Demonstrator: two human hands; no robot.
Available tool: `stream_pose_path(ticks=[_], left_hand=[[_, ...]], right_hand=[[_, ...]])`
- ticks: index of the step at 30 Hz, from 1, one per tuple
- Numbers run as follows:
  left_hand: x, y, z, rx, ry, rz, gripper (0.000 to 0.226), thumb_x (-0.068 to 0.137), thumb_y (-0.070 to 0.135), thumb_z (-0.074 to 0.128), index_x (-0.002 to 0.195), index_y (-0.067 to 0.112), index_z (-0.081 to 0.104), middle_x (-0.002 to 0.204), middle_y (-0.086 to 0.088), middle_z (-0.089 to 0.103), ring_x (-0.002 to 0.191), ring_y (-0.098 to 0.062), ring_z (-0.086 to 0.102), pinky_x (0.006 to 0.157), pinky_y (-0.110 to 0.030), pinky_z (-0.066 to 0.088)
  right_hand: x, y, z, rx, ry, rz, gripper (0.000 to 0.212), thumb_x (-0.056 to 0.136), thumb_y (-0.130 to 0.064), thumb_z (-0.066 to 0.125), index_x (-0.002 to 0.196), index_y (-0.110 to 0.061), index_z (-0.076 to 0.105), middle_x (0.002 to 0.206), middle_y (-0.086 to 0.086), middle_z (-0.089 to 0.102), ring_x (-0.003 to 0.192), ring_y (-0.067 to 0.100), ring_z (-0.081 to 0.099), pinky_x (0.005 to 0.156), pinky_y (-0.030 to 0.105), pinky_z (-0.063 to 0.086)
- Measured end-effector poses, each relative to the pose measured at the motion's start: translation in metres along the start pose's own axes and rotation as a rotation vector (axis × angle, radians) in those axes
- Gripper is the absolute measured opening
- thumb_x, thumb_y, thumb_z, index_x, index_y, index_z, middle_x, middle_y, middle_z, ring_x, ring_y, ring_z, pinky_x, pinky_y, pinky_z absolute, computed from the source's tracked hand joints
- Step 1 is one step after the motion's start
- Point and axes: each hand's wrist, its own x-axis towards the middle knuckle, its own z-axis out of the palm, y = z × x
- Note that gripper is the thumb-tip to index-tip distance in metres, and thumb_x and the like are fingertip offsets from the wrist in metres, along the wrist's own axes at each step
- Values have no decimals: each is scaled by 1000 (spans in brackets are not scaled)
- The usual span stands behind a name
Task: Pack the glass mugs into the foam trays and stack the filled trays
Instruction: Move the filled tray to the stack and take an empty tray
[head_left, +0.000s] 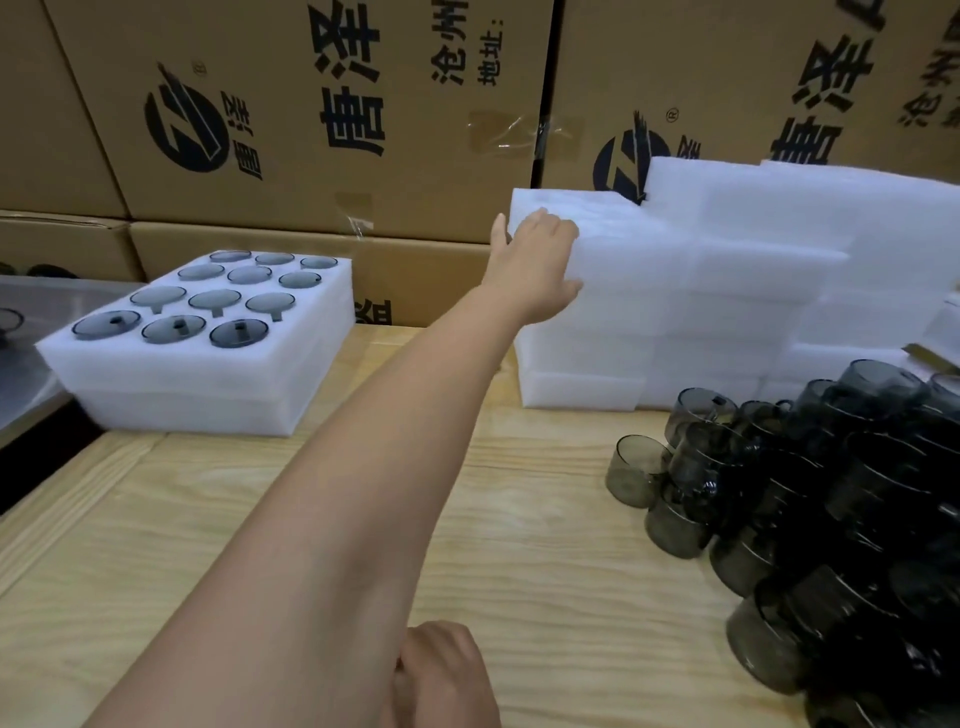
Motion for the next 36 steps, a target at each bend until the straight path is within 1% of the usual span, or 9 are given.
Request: stream_pose_path(ticks=[7,10,13,19,23,27,32,34,36], left_hand=[[-57,16,-25,123,361,204,36,88,36,59,114,10,61,107,-8,59,105,-26,55,114,-40,13],[-109,25,-36,168,573,232,29,76,32,67,86,5,67,79,-9,62,72,-28,59,91,-36,36],[-164,31,-41,238,624,205,24,73,30,67,73,6,63,69,-8,58,60,-27,53,79,-35,37],[-268,60,-31,301,456,60,22,76,32,65,68,12,58,64,-4,51,58,-25,50,73,-38,36],[-306,97,-17,188,329,-14,27,87,22,50,62,16,57,58,-2,50,54,-23,50,63,-31,43],[-326,116,-13,148,151,139,11,57,18,69,67,18,65,61,2,55,58,-19,53,57,-27,44],[-334,78,-43,-19,341,344,38,79,46,65,92,12,74,103,-5,71,99,-22,65,94,-41,45],[-332,37,-56,-148,472,227,37,89,41,55,99,10,71,110,-6,68,107,-21,60,101,-42,38],[-328,-2,-63,-498,418,-150,34,92,34,52,117,12,60,123,0,58,118,-14,51,103,-34,35]], right_hand=[[-7,-3,-6,139,-13,103,13,70,-18,60,73,-19,72,68,-14,64,72,2,54,67,13,47],[-7,-7,-15,351,-49,390,20,86,-13,53,95,-26,66,92,-16,63,92,4,58,83,15,42],[-2,-8,-27,476,151,558,26,94,-17,46,101,-41,54,107,-17,60,101,-1,56,83,12,40],[11,4,-74,522,574,396,29,90,-32,38,113,-25,53,115,-3,53,108,7,50,90,13,36],[5,13,-106,424,385,345,23,88,-33,41,93,-30,63,101,-15,60,103,5,55,90,17,39],[-3,20,-119,451,78,589,23,93,-21,50,81,-31,66,107,-8,65,102,9,58,92,23,43],[-8,25,-128,308,-38,649,27,93,-19,52,76,-30,71,130,-11,55,121,4,48,97,24,35],[-8,23,-127,239,-65,629,22,90,-21,56,73,-28,67,132,-7,55,126,3,45,88,23,36],[-7,22,-128,155,-84,622,17,87,-18,58,74,-25,63,133,-5,56,120,0,50,75,22,36]])
